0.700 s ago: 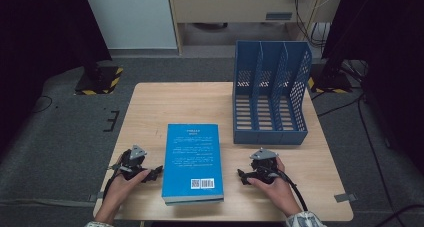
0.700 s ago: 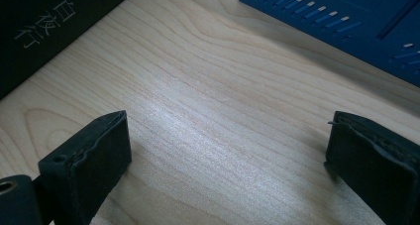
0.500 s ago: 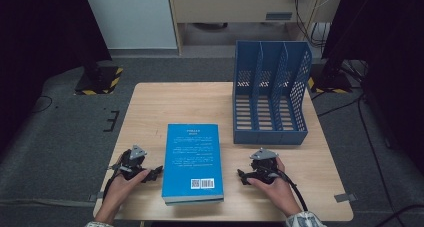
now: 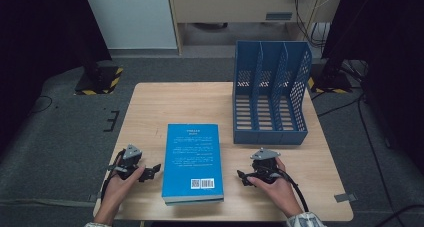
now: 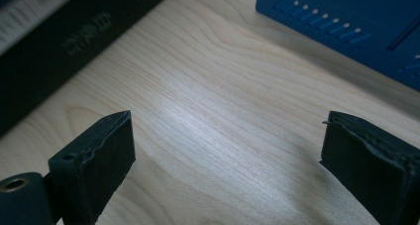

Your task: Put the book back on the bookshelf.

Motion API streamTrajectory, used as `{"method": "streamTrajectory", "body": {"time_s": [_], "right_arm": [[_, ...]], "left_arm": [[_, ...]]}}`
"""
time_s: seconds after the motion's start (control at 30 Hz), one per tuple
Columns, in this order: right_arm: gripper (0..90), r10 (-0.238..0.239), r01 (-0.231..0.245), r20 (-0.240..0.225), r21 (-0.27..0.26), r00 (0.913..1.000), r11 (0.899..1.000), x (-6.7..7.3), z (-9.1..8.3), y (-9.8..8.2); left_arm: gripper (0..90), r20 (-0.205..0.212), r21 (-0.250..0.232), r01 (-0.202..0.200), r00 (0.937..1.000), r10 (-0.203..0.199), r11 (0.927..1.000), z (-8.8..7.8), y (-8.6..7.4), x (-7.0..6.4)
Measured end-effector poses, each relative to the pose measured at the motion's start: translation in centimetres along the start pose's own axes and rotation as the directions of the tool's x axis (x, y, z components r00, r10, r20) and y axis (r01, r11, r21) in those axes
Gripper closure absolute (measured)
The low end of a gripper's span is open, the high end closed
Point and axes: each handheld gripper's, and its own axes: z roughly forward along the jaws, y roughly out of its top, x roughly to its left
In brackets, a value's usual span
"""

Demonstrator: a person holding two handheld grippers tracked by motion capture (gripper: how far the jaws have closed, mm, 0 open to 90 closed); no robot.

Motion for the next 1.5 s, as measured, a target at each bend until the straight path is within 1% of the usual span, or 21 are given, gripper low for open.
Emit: {"method": "streamTrajectory", "body": {"time_s": [0.03, 0.1, 0.13, 0.17, 0.2, 0.23, 0.27, 0.3, 0.33, 0.37, 0.43, 0.47, 0.53, 0.6, 0.7, 0.9, 1.0, 1.1, 1.13, 1.27, 1.5], "right_arm": [[7.2, 0.006, -0.006, -0.008, -0.016, 0.9999, 1.0, 0.1, -0.4, 0.3], [7.6, 0.006, -0.006, -0.023, -0.038, 0.9997, 0.999, 0.4, -1.2, 0.9], [7.8, -0.002, -0.001, -0.05, -0.073, 0.9987, 0.997, 0.9, -2.2, 1.8], [7.9, 0.002, -0.006, -0.055, -0.08, 0.9985, 0.997, 1.1, -2.4, 2.0], [7.9, 0.002, -0.006, -0.055, -0.08, 0.9985, 0.997, 1.1, -2.4, 2.0], [8.2, -0.024, 0.017, -0.071, -0.104, 0.9972, 0.994, 1.7, -3.2, 2.8], [8.3, -0.034, 0.026, -0.071, -0.107, 0.9969, 0.994, 1.9, -3.3, 3.1], [8.3, -0.034, 0.026, -0.071, -0.107, 0.9969, 0.994, 1.9, -3.3, 3.1], [8.2, -0.044, 0.033, -0.088, -0.124, 0.9951, 0.992, 2.6, -3.8, 3.9], [8.2, -0.044, 0.033, -0.088, -0.124, 0.9951, 0.992, 2.6, -3.8, 3.9], [8.2, -0.059, 0.046, -0.097, -0.138, 0.9935, 0.989, 3.1, -4.3, 4.6], [8.2, -0.078, 0.062, -0.101, -0.153, 0.9918, 0.986, 3.6, -4.8, 5.4], [8.2, -0.088, 0.071, -0.102, -0.162, 0.9909, 0.984, 3.9, -5.2, 6.0], [8.2, -0.09, 0.072, -0.105, -0.162, 0.9904, 0.984, 4.0, -5.4, 6.3], [8.2, -0.1, 0.079, -0.112, -0.177, 0.9887, 0.981, 4.4, -6.0, 7.2], [7.5, -0.116, 0.09, -0.145, -0.173, 0.9827, 0.981, 5.2, -5.8, 8.3], [7.3, -0.116, 0.087, -0.157, -0.179, 0.9809, 0.98, 5.4, -5.6, 8.7], [7.1, -0.119, 0.087, -0.169, -0.183, 0.9785, 0.979, 5.8, -5.4, 9.0], [7.0, -0.121, 0.089, -0.174, -0.181, 0.9772, 0.979, 6.0, -5.3, 9.1], [6.7, -0.131, 0.1, -0.187, -0.169, 0.9736, 0.981, 6.5, -4.6, 9.2], [6.3, -0.13, 0.101, -0.195, -0.152, 0.9721, 0.983, 6.7, -3.9, 9.2]], "left_arm": [[4.8, -0.005, 0.0, 0.001, 1.0, -0.001, 1.0, -0.3, 0.1, 0.0], [5.8, 0.03, -0.033, 0.044, 0.9986, -0.043, 0.9985, -1.0, 0.6, 0.0], [6.4, 0.024, -0.048, 0.065, 0.9977, -0.064, 0.9967, -1.6, 1.1, 0.1], [7.1, 0.017, -0.052, 0.075, 0.9971, -0.074, 0.9958, -1.9, 1.3, 0.1], [7.1, 0.002, -0.048, 0.068, 0.9977, -0.068, 0.9965, -2.3, 1.7, 0.1], [7.3, 0.009, -0.055, 0.052, 0.9986, -0.052, 0.9971, -3.0, 2.6, -0.2], [7.3, 0.009, -0.055, 0.052, 0.9986, -0.052, 0.9971, -3.0, 2.6, -0.2], [7.3, 0.013, -0.066, 0.046, 0.9989, -0.045, 0.9967, -3.5, 3.0, -0.5], [7.3, 0.016, -0.08, 0.035, 0.9993, -0.034, 0.9962, -4.1, 3.7, -0.9], [7.3, 0.016, -0.08, 0.035, 0.9993, -0.034, 0.9962, -4.1, 3.7, -0.9], [7.3, 0.021, -0.083, 0.009, 0.9998, -0.007, 0.9965, -4.6, 4.4, -1.4], [7.3, 0.027, -0.086, -0.003, 0.9996, 0.005, 0.9963, -4.8, 4.7, -1.6], [7.2, 0.036, -0.096, -0.004, 0.9993, 0.008, 0.9953, -5.2, 5.1, -1.8], [7.2, 0.033, -0.111, 0.001, 0.9995, 0.003, 0.9938, -5.8, 5.6, -2.0], [6.9, 0.036, -0.112, -0.003, 0.9993, 0.007, 0.9937, -6.3, 6.2, -2.2], [6.0, 0.072, -0.097, -0.024, 0.9969, 0.031, 0.995, -6.3, 6.9, -3.2], [5.8, 0.106, -0.105, -0.008, 0.9942, 0.02, 0.9944, -6.2, 7.2, -3.5], [5.6, 0.1, -0.101, -0.027, 0.9943, 0.037, 0.9945, -6.2, 7.4, -3.9], [5.6, 0.106, -0.106, -0.019, 0.9939, 0.03, 0.9942, -6.2, 7.5, -4.0], [5.5, 0.116, -0.102, -0.033, 0.9922, 0.045, 0.9942, -6.0, 7.6, -4.5], [5.3, 0.124, -0.083, -0.043, 0.9909, 0.053, 0.9957, -5.4, 7.5, -5.0]]}}
